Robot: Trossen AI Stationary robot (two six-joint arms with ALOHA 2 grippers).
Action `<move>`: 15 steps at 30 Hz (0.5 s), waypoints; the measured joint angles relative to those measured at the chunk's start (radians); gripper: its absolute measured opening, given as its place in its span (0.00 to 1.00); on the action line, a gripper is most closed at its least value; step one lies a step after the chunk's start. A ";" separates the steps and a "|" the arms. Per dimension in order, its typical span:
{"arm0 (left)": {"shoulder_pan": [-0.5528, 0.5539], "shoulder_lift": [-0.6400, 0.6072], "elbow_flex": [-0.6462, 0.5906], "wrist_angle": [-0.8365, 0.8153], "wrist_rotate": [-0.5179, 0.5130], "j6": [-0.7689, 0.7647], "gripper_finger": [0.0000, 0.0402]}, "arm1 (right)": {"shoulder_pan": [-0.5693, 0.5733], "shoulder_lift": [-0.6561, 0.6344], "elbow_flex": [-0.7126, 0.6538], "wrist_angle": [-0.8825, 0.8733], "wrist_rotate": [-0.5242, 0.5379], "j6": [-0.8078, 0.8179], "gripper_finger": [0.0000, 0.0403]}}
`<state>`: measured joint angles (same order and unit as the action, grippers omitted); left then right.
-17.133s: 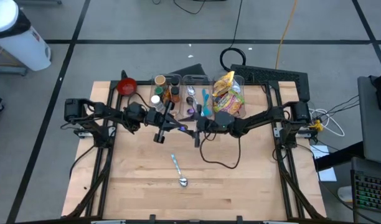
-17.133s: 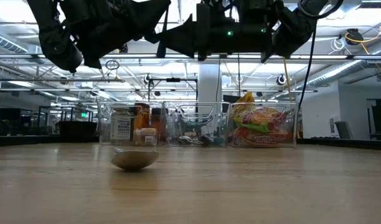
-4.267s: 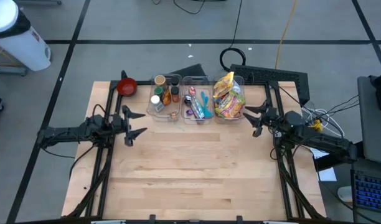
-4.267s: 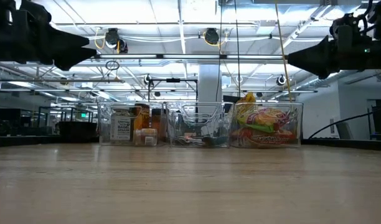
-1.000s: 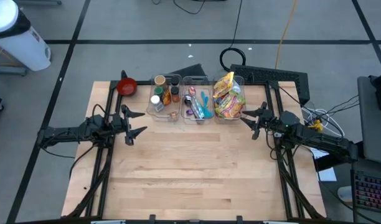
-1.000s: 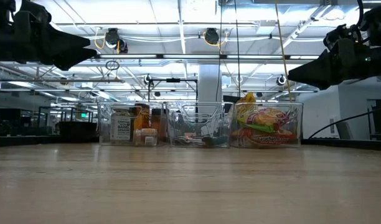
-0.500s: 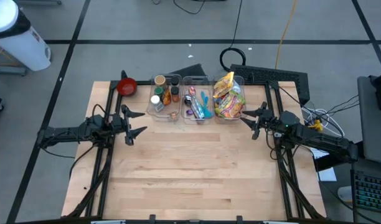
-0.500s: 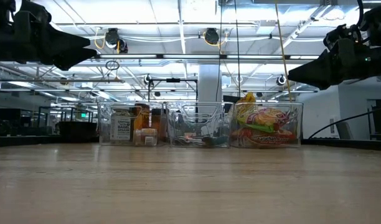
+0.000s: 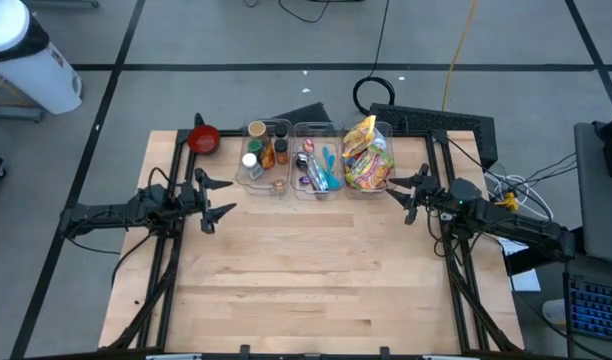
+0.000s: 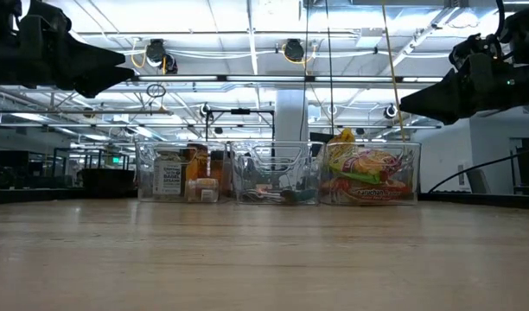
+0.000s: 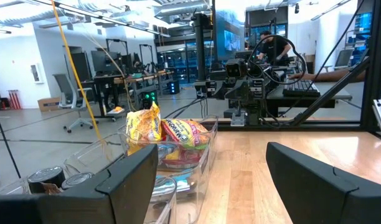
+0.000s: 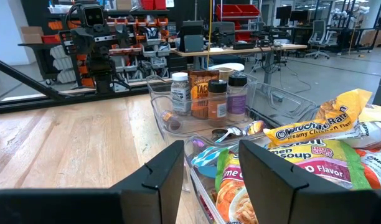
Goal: Pick & Place Food Item
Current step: Return to Home Position
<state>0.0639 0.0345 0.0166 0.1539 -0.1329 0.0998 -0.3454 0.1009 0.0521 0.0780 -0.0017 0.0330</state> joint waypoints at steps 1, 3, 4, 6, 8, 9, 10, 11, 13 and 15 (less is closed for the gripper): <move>0.000 0.000 0.000 0.000 0.000 0.000 0.77 | 0.000 0.000 0.000 0.000 0.000 0.000 0.37; 0.000 0.000 0.000 0.000 0.000 0.000 0.77 | 0.000 0.000 0.000 0.000 0.000 0.000 0.36; 0.000 0.000 0.000 0.000 0.000 0.000 0.77 | 0.000 0.000 0.000 0.000 0.000 0.000 0.36; 0.000 0.000 0.000 0.000 0.000 0.000 0.77 | 0.000 0.000 0.000 0.000 0.000 0.000 0.37; 0.000 0.000 0.000 0.000 0.000 0.000 0.77 | 0.000 0.000 0.000 0.000 0.000 0.000 0.37; 0.000 0.000 0.000 0.000 0.000 0.000 0.77 | 0.000 0.000 0.000 0.000 0.000 0.000 0.37; 0.000 0.000 0.000 0.000 0.000 0.000 0.77 | 0.000 0.000 0.000 0.000 0.000 0.000 0.37; 0.000 0.000 0.000 0.000 0.000 0.000 0.77 | 0.000 0.000 0.000 0.000 0.000 0.000 0.37; 0.000 0.000 0.000 0.000 0.000 0.000 0.77 | 0.000 0.000 0.000 0.000 0.000 0.000 0.37; 0.000 0.000 0.000 0.000 0.000 0.000 0.77 | 0.000 0.000 0.000 0.000 0.000 0.000 0.37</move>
<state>0.0639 0.0345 0.0166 0.1538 -0.1329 0.0998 -0.3454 0.1011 0.0521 0.0780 -0.0017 0.0330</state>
